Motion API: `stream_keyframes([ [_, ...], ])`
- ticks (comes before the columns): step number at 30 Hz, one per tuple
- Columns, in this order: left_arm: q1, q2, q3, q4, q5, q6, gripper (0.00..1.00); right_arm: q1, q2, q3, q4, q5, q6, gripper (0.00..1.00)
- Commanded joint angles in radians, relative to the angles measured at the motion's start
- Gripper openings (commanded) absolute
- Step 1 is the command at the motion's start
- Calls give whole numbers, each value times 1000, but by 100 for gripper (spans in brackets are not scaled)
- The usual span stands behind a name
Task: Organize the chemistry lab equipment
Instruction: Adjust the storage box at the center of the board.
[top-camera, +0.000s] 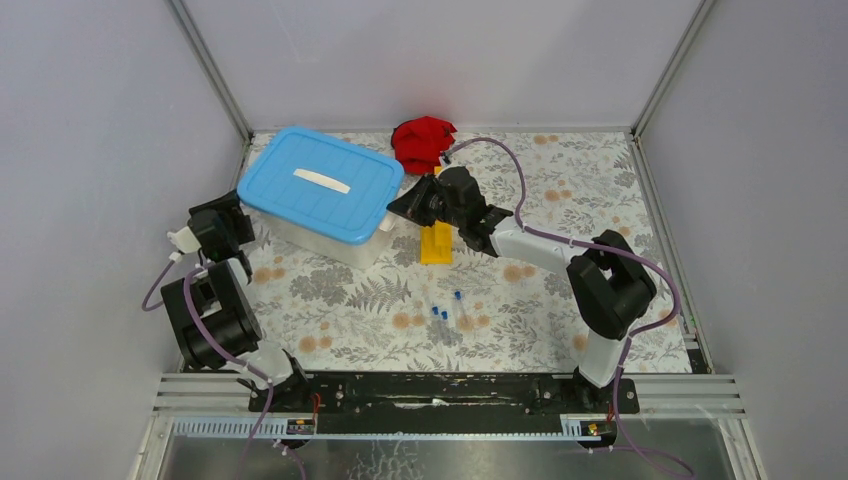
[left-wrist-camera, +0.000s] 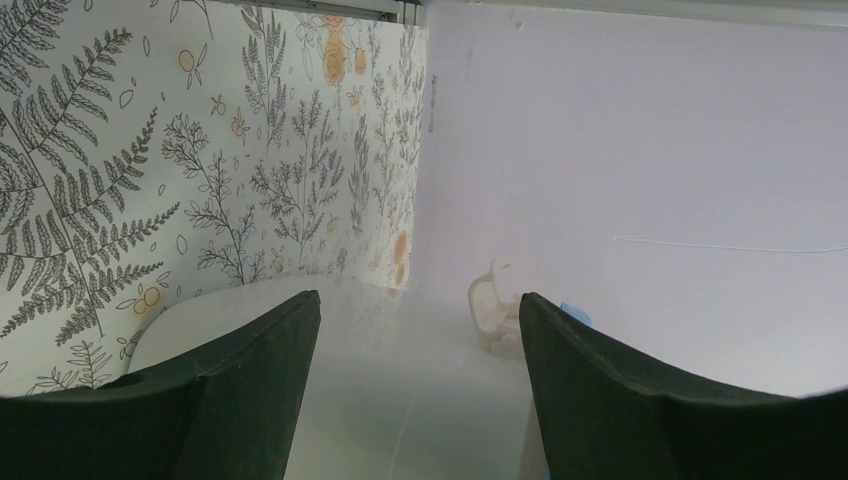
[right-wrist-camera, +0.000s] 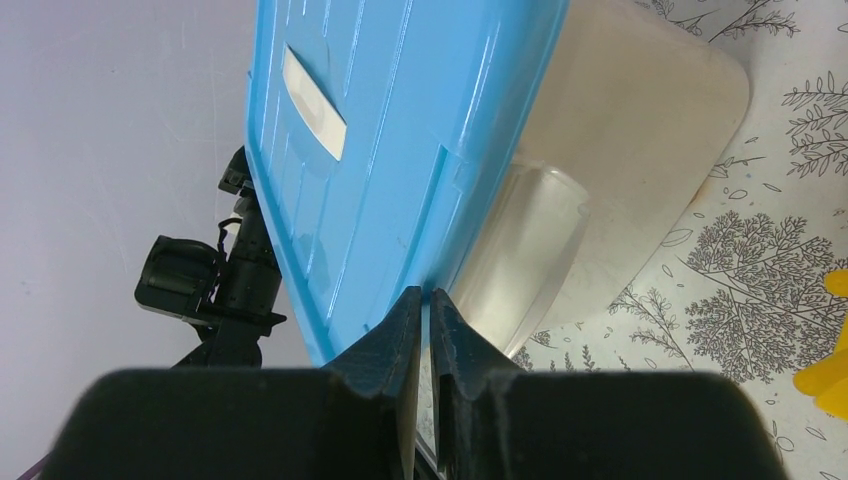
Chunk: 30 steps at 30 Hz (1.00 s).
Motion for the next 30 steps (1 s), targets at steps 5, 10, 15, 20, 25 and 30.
stream_keyframes([
  [5, -56, 18, 19, 78, 39, 47, 79, 13, 29, 38, 62, -22, 3, 13],
  [10, -67, 14, -12, 87, 39, 50, 79, 11, 36, 41, 66, -27, 3, 13],
  [15, -65, -26, -52, 90, 11, 48, 79, 9, 28, 34, 65, -20, -1, 13],
  [20, -62, -114, -100, 66, -78, 39, 80, 8, 12, 30, 61, -17, -8, 14],
  [25, -42, -107, -106, 103, -104, -17, 81, 7, 0, 32, 47, -18, -17, 23],
  [30, -6, -7, -108, 300, -46, -131, 81, 7, -19, 34, 28, -18, -44, 33],
])
